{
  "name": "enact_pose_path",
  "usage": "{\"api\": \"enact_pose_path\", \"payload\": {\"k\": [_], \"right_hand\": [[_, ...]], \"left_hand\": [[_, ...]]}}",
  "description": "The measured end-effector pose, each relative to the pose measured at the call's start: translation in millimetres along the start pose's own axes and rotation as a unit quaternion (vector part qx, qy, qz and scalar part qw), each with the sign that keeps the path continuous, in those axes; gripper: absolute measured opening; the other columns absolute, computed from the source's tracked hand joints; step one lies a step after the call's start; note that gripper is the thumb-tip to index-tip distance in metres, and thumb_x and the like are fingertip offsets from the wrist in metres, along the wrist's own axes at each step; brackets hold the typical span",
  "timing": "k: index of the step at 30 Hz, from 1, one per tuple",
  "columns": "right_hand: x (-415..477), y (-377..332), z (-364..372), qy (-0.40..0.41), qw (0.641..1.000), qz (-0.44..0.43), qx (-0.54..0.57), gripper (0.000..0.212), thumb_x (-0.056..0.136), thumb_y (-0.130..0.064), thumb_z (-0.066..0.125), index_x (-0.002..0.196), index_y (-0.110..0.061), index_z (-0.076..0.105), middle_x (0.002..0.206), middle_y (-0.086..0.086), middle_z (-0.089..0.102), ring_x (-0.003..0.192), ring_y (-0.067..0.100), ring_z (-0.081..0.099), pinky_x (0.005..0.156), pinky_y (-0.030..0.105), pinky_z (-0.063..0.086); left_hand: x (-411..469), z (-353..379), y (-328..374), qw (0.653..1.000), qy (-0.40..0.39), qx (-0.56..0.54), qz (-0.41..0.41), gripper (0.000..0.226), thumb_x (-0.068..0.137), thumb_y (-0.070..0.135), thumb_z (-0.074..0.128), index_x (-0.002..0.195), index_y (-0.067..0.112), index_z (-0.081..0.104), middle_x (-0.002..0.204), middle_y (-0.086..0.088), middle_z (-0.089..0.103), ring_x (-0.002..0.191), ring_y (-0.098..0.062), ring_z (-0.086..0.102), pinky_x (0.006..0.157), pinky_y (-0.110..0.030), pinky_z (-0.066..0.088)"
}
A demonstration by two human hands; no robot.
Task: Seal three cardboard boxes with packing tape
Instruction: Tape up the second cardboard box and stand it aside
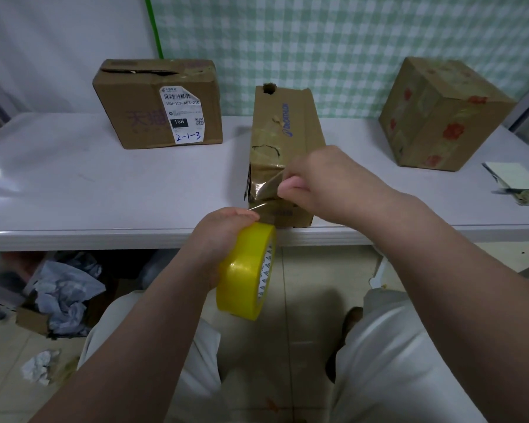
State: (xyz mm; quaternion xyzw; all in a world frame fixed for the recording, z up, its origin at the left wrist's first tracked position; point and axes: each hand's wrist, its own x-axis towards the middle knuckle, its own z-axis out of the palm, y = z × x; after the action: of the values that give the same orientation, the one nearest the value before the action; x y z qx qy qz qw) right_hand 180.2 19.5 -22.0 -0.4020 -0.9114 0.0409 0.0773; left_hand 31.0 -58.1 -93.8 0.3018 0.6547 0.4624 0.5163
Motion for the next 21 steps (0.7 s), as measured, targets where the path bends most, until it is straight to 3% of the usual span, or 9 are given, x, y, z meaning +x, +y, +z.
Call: {"api": "enact_pose_path", "payload": {"k": [3, 5, 7, 9, 13, 18, 21], "right_hand": [[-3, 1, -4, 0.082, 0.987, 0.005, 0.14, 0.015, 0.096, -0.036, 0.054, 0.097, -0.02, 0.056, 0.072, -0.012, 0.055, 0.065, 0.002, 0.05, 0.051, 0.016, 0.036], [-1, 1, 2, 0.165, 0.968, -0.014, 0.188, 0.016, 0.099, -0.028, 0.05, 0.113, -0.024, 0.058, 0.076, -0.014, 0.058, 0.071, -0.001, 0.056, 0.059, 0.015, 0.041], [6, 5, 14, 0.239, 0.957, -0.037, 0.161, 0.026, 0.099, -0.022, 0.044, 0.113, -0.023, 0.065, 0.086, 0.004, 0.063, 0.081, 0.021, 0.061, 0.068, 0.03, 0.049], [17, 9, 28, 0.28, 0.954, -0.034, 0.099, 0.028, 0.097, -0.019, 0.044, 0.107, -0.019, 0.07, 0.086, 0.012, 0.06, 0.077, 0.033, 0.057, 0.063, 0.037, 0.05], [32, 8, 47, 0.339, 0.938, -0.058, 0.044, 0.025, 0.098, -0.016, 0.048, 0.1, -0.008, 0.072, 0.084, 0.013, 0.064, 0.073, 0.034, 0.057, 0.055, 0.04, 0.05], [18, -6, 53, 0.36, 0.911, -0.078, 0.185, 0.022, 0.094, -0.005, 0.052, 0.103, -0.007, 0.072, 0.102, 0.01, 0.069, 0.095, 0.025, 0.065, 0.08, 0.031, 0.051], [4, -8, 60, 0.337, 0.911, -0.079, 0.224, 0.016, 0.092, -0.003, 0.057, 0.098, -0.007, 0.072, 0.103, 0.004, 0.069, 0.098, 0.009, 0.062, 0.085, 0.016, 0.046]], "left_hand": [[0, -1, 1, 1.0, -0.005, 0.004, -0.001, 0.005, 0.088, 0.024, 0.065, 0.09, 0.022, 0.069, 0.104, -0.012, 0.065, 0.093, -0.034, 0.063, 0.078, -0.043, 0.054], [0, -1, 1, 1.0, -0.012, 0.018, 0.003, 0.005, 0.089, 0.024, 0.063, 0.089, 0.023, 0.067, 0.101, -0.007, 0.064, 0.089, -0.029, 0.062, 0.073, -0.036, 0.054], [1, -2, 2, 0.999, -0.019, 0.036, 0.005, 0.004, 0.09, 0.026, 0.062, 0.09, 0.025, 0.066, 0.1, -0.005, 0.063, 0.089, -0.027, 0.061, 0.071, -0.033, 0.052], [1, -3, 3, 0.999, -0.022, 0.049, 0.003, 0.005, 0.09, 0.027, 0.062, 0.091, 0.025, 0.066, 0.102, -0.005, 0.062, 0.092, -0.028, 0.06, 0.075, -0.036, 0.052], [1, -7, 4, 0.996, -0.032, 0.078, 0.001, 0.005, 0.091, 0.027, 0.06, 0.09, 0.026, 0.066, 0.105, -0.006, 0.062, 0.097, -0.03, 0.059, 0.086, -0.043, 0.051], [2, -15, 3, 0.994, -0.041, 0.102, -0.005, 0.007, 0.09, 0.026, 0.062, 0.094, 0.023, 0.067, 0.106, -0.011, 0.063, 0.098, -0.032, 0.061, 0.086, -0.044, 0.051], [4, -18, 4, 0.991, -0.049, 0.124, -0.004, 0.006, 0.09, 0.023, 0.062, 0.091, 0.02, 0.067, 0.102, -0.013, 0.065, 0.093, -0.031, 0.063, 0.083, -0.04, 0.052]]}}
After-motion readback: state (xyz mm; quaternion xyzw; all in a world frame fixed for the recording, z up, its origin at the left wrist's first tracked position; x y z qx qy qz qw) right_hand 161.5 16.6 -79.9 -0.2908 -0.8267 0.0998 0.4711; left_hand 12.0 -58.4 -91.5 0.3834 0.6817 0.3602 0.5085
